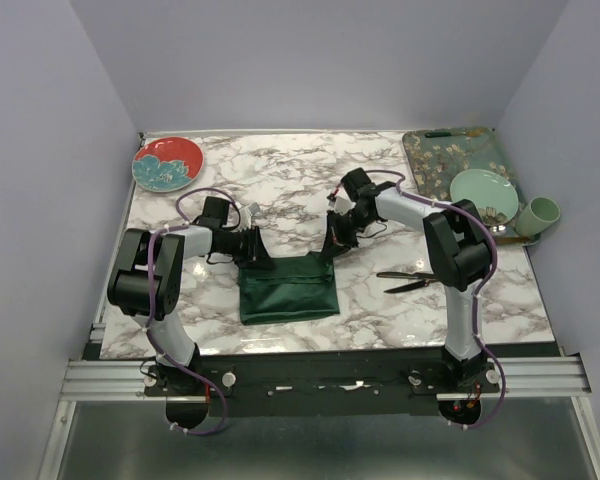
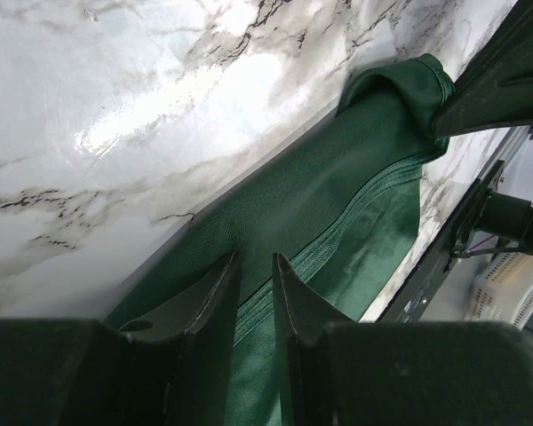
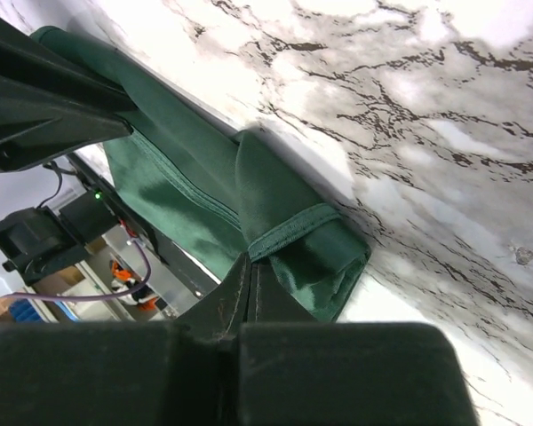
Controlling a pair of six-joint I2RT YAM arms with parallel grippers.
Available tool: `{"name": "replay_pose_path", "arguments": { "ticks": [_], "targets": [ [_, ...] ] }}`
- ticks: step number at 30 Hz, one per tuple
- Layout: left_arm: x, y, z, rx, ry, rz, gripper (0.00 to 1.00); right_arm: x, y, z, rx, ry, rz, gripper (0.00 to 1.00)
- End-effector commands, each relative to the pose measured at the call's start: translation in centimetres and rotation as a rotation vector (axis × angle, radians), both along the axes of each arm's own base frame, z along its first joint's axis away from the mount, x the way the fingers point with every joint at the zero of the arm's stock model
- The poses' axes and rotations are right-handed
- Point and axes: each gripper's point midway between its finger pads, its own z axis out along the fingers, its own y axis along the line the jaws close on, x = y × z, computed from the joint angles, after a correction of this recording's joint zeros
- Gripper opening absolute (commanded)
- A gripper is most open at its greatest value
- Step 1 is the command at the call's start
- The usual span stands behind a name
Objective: Fold the napkin into a case and place the utensils inside
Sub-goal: Smooth out the 2/3-rectangle-folded napkin at the center of the board.
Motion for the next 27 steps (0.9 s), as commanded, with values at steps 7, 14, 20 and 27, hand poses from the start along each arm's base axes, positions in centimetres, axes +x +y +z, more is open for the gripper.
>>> {"name": "replay_pose_path", "arguments": {
  "ticks": [7,14,20,27],
  "targets": [
    [-0.1,1.0,2.6,-0.011,-0.112,0.043,0.42,-2.9,-2.1,-1.2,-0.036,0.033,0.115,0.01],
    [0.2,0.1,5.3,-0.107,-0.156,0.062,0.48,-3.1,-2.5,-3.1,-0.065,0.059,0.162,0.01],
    [0.4,-0.5,5.6,-0.151,-0.141,0.081,0.52,-3.6,-3.2,-5.2,-0.138,0.066,0.190,0.01],
    [0.1,-2.6,5.0,-0.226,-0.117,0.060,0.50,-3.0,-4.5,-7.3,-0.229,0.044,0.201,0.01]
  ]
}}
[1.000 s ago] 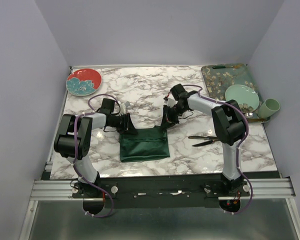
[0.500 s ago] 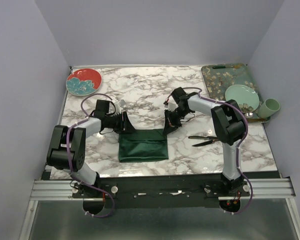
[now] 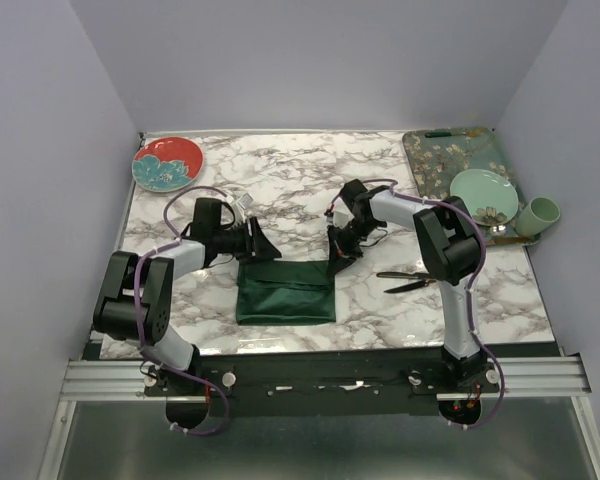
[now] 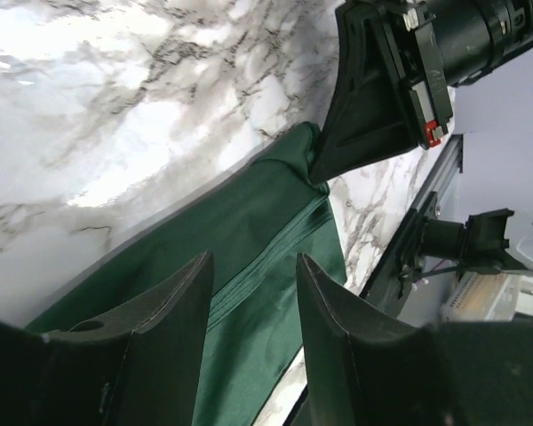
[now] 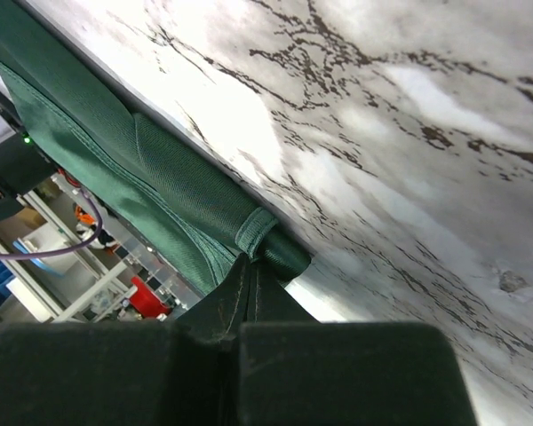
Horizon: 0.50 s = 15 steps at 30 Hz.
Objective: Fold the napkin into a case and place the utensils inside
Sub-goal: Smooth out the 2/3-rectangle-folded napkin at the center of the board.
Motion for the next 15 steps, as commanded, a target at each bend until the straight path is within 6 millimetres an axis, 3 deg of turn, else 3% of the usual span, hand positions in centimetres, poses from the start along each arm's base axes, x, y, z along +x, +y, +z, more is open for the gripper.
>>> {"name": "replay_pose_path", "arguments": {
  "ticks": [1,7,10,12,15],
  "targets": [
    [-0.5,-1.6,-0.8,-0.068,0.029,-0.020,0.49,0.1,-2.4,-4.2,-0.172,-0.038,0.044,0.00],
    [0.0,-1.4,-5.2,-0.047,0.124,-0.003,0.48,0.2,-3.3,-5.3,-0.232,-0.046,0.040,0.01],
    [-0.3,0.4,-7.4,-0.045,0.201,0.043,0.51,0.0,-3.8,-5.8,-0.256,-0.043,0.042,0.01],
    [-0.8,1.5,-7.8,-0.066,0.223,0.045,0.53,-0.1,-4.3,-6.2,-0.285,-0.046,0.041,0.01],
    [-1.4,2.5,-6.4,-0.124,0.211,0.034,0.57,-0.3,-4.7,-6.4,-0.304,-0.043,0.044,0.01]
  ]
}}
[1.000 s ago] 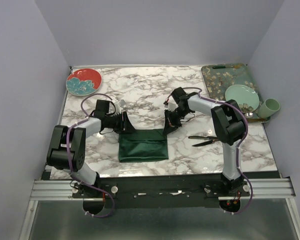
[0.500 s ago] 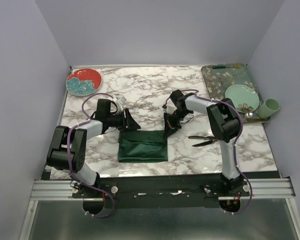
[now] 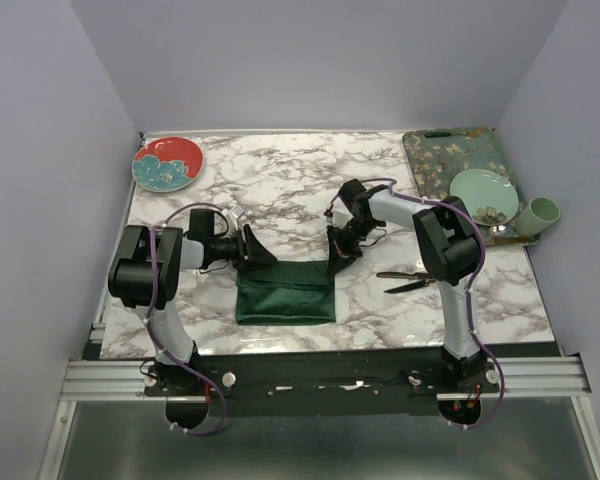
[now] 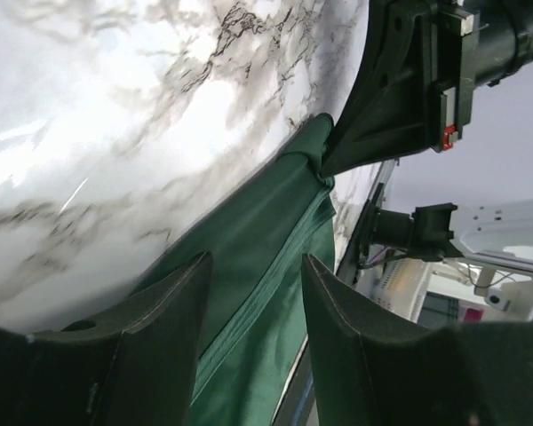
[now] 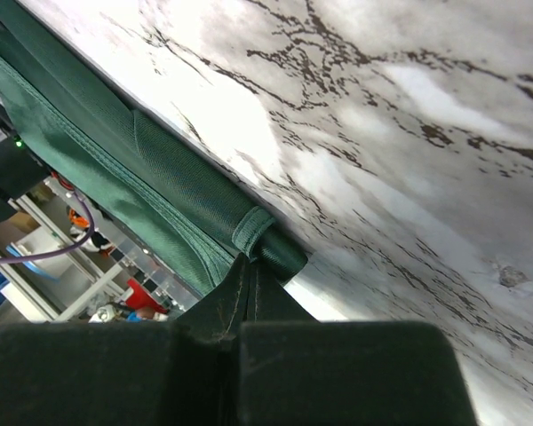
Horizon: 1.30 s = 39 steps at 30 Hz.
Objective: Fold the napkin into a case and place the utensils inside
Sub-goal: Smooth out the 2/3-rectangle-folded napkin at the center of the board.
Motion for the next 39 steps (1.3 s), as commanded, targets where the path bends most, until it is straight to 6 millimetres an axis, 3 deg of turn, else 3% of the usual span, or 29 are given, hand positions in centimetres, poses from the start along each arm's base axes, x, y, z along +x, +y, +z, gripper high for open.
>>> {"name": "replay_pose_path", "arguments": {
  "ticks": [1,5,7,9,11,13,14,15,17,19,24,27,34,39],
  "targets": [
    [-1.4,2.7,-1.5,0.019,0.031,0.034,0.58,-0.4,-4.4,-6.1,-0.272,-0.040,0.046,0.00],
    [-1.5,2.6,2.1,-0.014,-0.057,-0.005,0.55,-0.1,-4.1,-5.7,-0.256,-0.048,0.046,0.01],
    [-1.0,2.0,4.1,-0.026,-0.097,0.000,0.47,0.3,-3.7,-5.4,-0.237,-0.058,0.051,0.01],
    [-0.6,-0.3,5.9,-0.045,-0.166,-0.042,0.41,0.5,-3.4,-4.9,-0.220,-0.070,0.052,0.01],
    [0.6,-2.4,7.4,-0.067,-0.194,-0.030,0.24,0.4,-3.3,-4.9,-0.214,-0.075,0.051,0.01],
    [0.8,-5.1,6.7,-0.049,-0.181,-0.047,0.06,0.2,-3.3,-4.9,-0.212,-0.073,0.048,0.00],
    [1.8,-6.1,7.5,-0.070,-0.192,-0.029,0.03,0.1,-3.4,-4.9,-0.214,-0.069,0.044,0.01],
    [2.0,-7.0,6.6,-0.070,-0.153,-0.028,0.00,0.1,-3.4,-5.0,-0.216,-0.068,0.039,0.01],
    [2.8,-8.9,6.8,-0.079,-0.133,-0.024,0.00,-0.3,-3.6,-5.2,-0.220,-0.058,0.036,0.01],
    [3.1,-9.8,5.5,-0.066,-0.098,-0.024,0.00,-0.3,-3.5,-5.2,-0.209,-0.065,0.031,0.01],
    [2.1,-12.3,3.4,-0.027,-0.072,-0.068,0.00,-0.2,-3.4,-5.2,-0.205,-0.078,0.032,0.00],
    [1.5,-12.6,1.0,0.029,-0.029,-0.072,0.00,-0.1,-3.5,-5.0,-0.205,-0.090,0.034,0.01],
    [0.1,-10.9,-4.6,0.166,0.083,-0.071,0.00,0.4,-3.3,-3.8,-0.181,-0.125,0.036,0.01],
    [-0.2,-10.5,-6.1,0.188,0.109,-0.067,0.00,0.6,-1.9,1.1,-0.044,-0.199,0.093,0.20]
  ]
}}
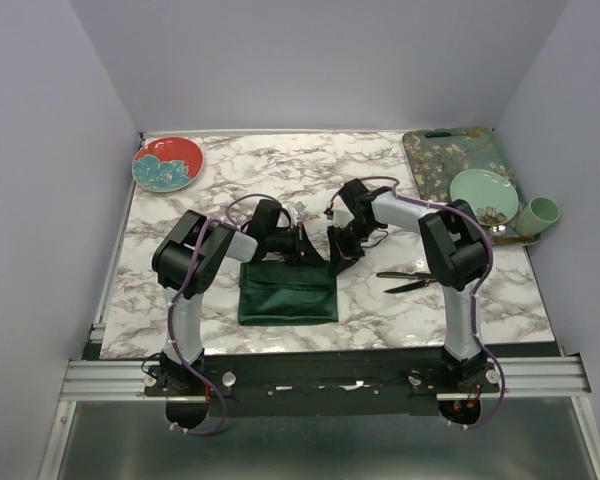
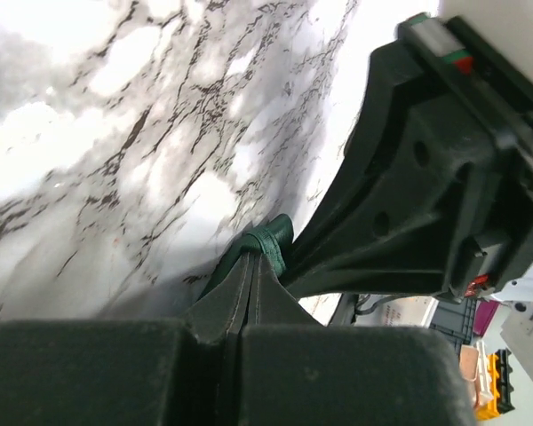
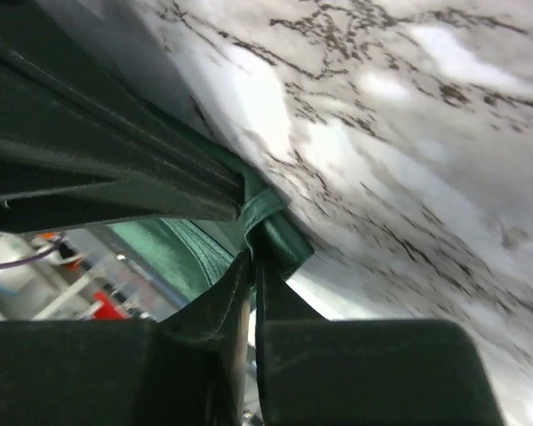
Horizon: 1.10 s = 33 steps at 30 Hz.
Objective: Fold the napkin into a case and place the utensils inside
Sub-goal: Smooth out the 2/3-rectangle-folded napkin at the center of the board.
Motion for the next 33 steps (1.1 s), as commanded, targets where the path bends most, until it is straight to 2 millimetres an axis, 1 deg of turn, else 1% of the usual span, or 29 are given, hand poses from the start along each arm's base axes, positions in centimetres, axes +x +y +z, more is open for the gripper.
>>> {"name": "replay_pose_path", "arguments": {
  "ticks": [1,2,3,5,6,7,8,9,11,14,17,18,19,20,22,23,25,26,27,29,30,32,33],
  "targets": [
    [-0.7,1.8,-5.1,0.146,0.064,0.037,0.00,0.9,-1.2,2.8,-0.001,-0.168,0.078,0.25],
    [-0.7,1.8,-5.0,0.143,0.060,0.036,0.00,1.2,-0.8,3.8,0.026,-0.187,0.076,0.36],
    [-0.8,1.8,-5.1,0.146,0.057,0.031,0.00,1.3,-0.2,4.8,0.075,-0.197,0.075,0.37],
    [-0.7,1.8,-5.1,0.147,0.050,0.029,0.00,1.5,0.7,6.0,0.126,-0.204,0.072,0.37],
    [-0.6,1.8,-5.1,0.148,0.049,0.029,0.00,1.7,1.4,6.5,0.173,-0.194,0.061,0.37],
    [-0.6,1.9,-5.2,0.153,0.041,0.028,0.00,1.8,1.7,6.5,0.187,-0.185,0.054,0.36],
    [-0.6,1.9,-5.2,0.154,0.041,0.027,0.00,1.7,1.9,6.0,0.193,-0.161,0.048,0.35],
    [-0.6,1.9,-5.3,0.156,0.045,0.028,0.00,1.7,2.4,6.1,0.218,-0.143,0.040,0.33],
    [-0.6,1.9,-5.3,0.157,0.041,0.026,0.00,1.5,2.6,5.2,0.219,-0.104,0.030,0.28],
    [-0.5,1.9,-5.3,0.155,0.038,0.029,0.00,0.6,2.3,2.9,0.200,-0.031,0.016,0.23],
    [-0.4,1.8,-5.2,0.152,0.030,0.024,0.00,-0.8,1.6,0.2,0.158,0.043,0.004,0.21],
    [-0.5,1.7,-5.2,0.150,0.032,0.021,0.00,-0.8,1.4,-0.5,0.139,0.049,-0.005,0.20],
    [-0.5,1.7,-5.2,0.147,0.034,0.019,0.00,-1.2,1.0,-1.7,0.111,0.077,-0.015,0.20],
    [-0.4,1.7,-5.0,0.133,0.028,0.015,0.00,-1.5,0.7,-2.4,0.090,0.090,-0.019,0.19],
    [-0.4,1.5,-4.4,0.103,0.030,0.011,0.00,-1.5,-0.1,-3.8,0.033,0.113,-0.052,0.19],
    [-0.2,1.3,-3.7,0.062,0.014,0.000,0.06,-1.6,-0.3,-4.1,0.019,0.126,-0.063,0.19],
    [-0.3,1.2,-2.7,0.008,0.024,-0.007,0.20,-1.5,-0.7,-4.6,0.004,0.146,-0.093,0.19],
    [-0.3,1.2,-2.0,-0.025,0.020,-0.013,0.32,-1.5,-0.9,-4.9,-0.008,0.155,-0.101,0.19],
    [-0.3,1.3,-0.7,-0.084,-0.013,-0.028,0.36,-1.5,-1.2,-5.1,-0.023,0.150,-0.102,0.19],
    [-0.2,1.6,0.8,-0.143,-0.013,-0.018,0.45,-1.4,-1.5,-5.3,-0.040,0.151,-0.114,0.18],
    [0.0,1.9,2.0,-0.176,-0.050,-0.020,0.47,-1.5,-1.7,-5.4,-0.048,0.150,-0.115,0.18],
    [-0.1,2.2,2.6,-0.189,-0.060,-0.021,0.49,-1.4,-1.8,-5.6,-0.062,0.147,-0.120,0.18],
    [-0.4,2.4,2.5,-0.184,-0.050,-0.021,0.49,-1.4,-2.0,-5.7,-0.073,0.142,-0.122,0.17]
  ]
}}
